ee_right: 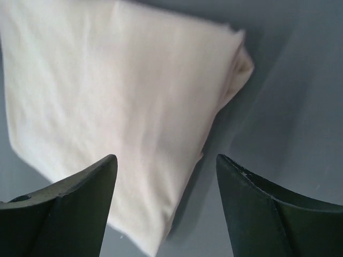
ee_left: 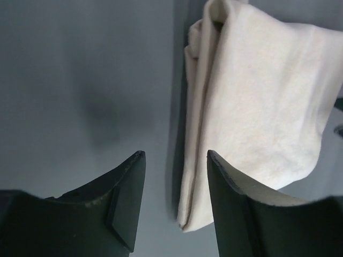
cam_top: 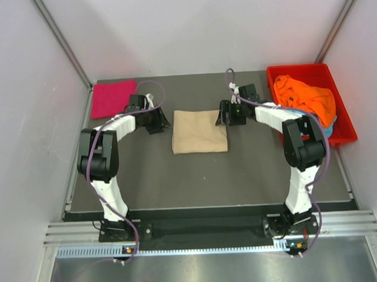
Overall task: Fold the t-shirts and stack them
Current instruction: Fold the tshirt
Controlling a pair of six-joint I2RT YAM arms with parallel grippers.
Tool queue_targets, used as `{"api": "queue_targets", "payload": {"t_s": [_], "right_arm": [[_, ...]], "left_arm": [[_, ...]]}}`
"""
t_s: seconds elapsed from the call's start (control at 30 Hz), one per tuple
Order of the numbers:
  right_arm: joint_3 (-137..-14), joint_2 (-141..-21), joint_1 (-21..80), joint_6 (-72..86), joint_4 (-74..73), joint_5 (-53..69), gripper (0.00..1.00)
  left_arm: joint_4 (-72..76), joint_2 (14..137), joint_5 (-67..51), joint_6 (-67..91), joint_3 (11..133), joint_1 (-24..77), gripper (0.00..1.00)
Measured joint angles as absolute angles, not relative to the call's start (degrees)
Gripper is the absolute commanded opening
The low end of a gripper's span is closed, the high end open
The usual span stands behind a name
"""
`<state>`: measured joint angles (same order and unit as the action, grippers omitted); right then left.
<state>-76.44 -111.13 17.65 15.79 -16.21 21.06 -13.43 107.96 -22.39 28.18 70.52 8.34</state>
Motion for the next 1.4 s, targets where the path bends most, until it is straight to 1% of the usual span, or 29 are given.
{"api": "queue_targets", "payload": {"t_s": [0.17,0.3,0.37,0.4,0.43,0.5,0.53,0.63,0.7,0.8,0.83,0.87,0.9,1.03,1.07,1.17,1.23,1.4], "right_arm": [[-81.23,-117.21,15.53,14.68,-15.29,22.13,0.74],[-83.74,-120.2,14.04,14.06,-13.52,25.5,0.73],[-85.47,-121.75,13.74,13.8,-12.78,27.22,0.68],[-86.35,-122.56,13.69,13.63,-12.4,28.08,0.66],[-87.22,-123.46,13.65,13.5,-12.01,28.8,0.58],[-88.49,-124.9,13.65,13.26,-11.22,29.74,0.49],[-88.75,-125.49,13.63,13.37,-10.59,30.52,0.39],[-89.06,-126.78,13.45,13.89,-8.97,31.48,0.21],[-89.01,-127.2,13.32,14.28,-8.34,31.81,0.2],[-88.95,-127.59,13.19,14.59,-7.66,32.6,0.23],[-88.95,-127.7,13.06,14.63,-7.38,32.99,0.3],[-88.95,-127.79,12.97,14.83,-7.11,33.56,0.33],[-88.99,-127.83,12.95,14.96,-6.74,34.06,0.38],[-89.06,-127.85,12.95,15.29,-5.74,35.75,0.55],[-89.06,-127.85,12.95,15.35,-5.45,36.23,0.57],[-89.06,-127.74,12.95,15.57,-5.15,37.04,0.62],[-89.06,-127.57,12.93,15.64,-5.15,37.32,0.64],[-88.55,-126.8,12.93,15.64,-5.5,36.93,0.65]], "left_arm": [[-11.44,114.37,-27.31,27.22,76.47,8.58,0.55],[-9.37,117.43,-29.3,26.57,77.97,8.62,0.56],[-8.93,118.78,-29.71,26.44,78.46,8.62,0.56],[-8.58,119.42,-30.59,26.41,78.98,8.62,0.56],[-8.29,119.85,-30.61,26.37,79.61,8.6,0.56],[-7.73,120.62,-30.59,26.2,80.55,8.6,0.56],[-7.49,121.01,-30.57,26.15,80.97,8.6,0.56],[-6.79,122.26,-30.61,26.02,82.43,8.51,0.56],[-5.98,123.11,-30.63,26.02,83.44,8.34,0.56],[-5.43,124.4,-30.68,25.96,85.14,7.94,0.56],[-5.3,124.79,-30.65,25.8,85.69,7.81,0.57],[-5.13,125.08,-30.65,25.58,86.08,7.73,0.57],[-5.04,125.34,-30.68,25.45,86.5,7.64,0.56],[-4.4,126.39,-31.42,25.1,87.5,7.57,0.54],[-4.21,126.5,-31.77,25.04,87.53,7.57,0.53],[-2.92,126.65,-32.91,24.82,86.91,7.57,0.52],[-0.95,126.5,-34.06,24.69,85.54,7.57,0.55],[0.69,125.43,-34.92,23.49,83.44,7.66,0.56]]}}
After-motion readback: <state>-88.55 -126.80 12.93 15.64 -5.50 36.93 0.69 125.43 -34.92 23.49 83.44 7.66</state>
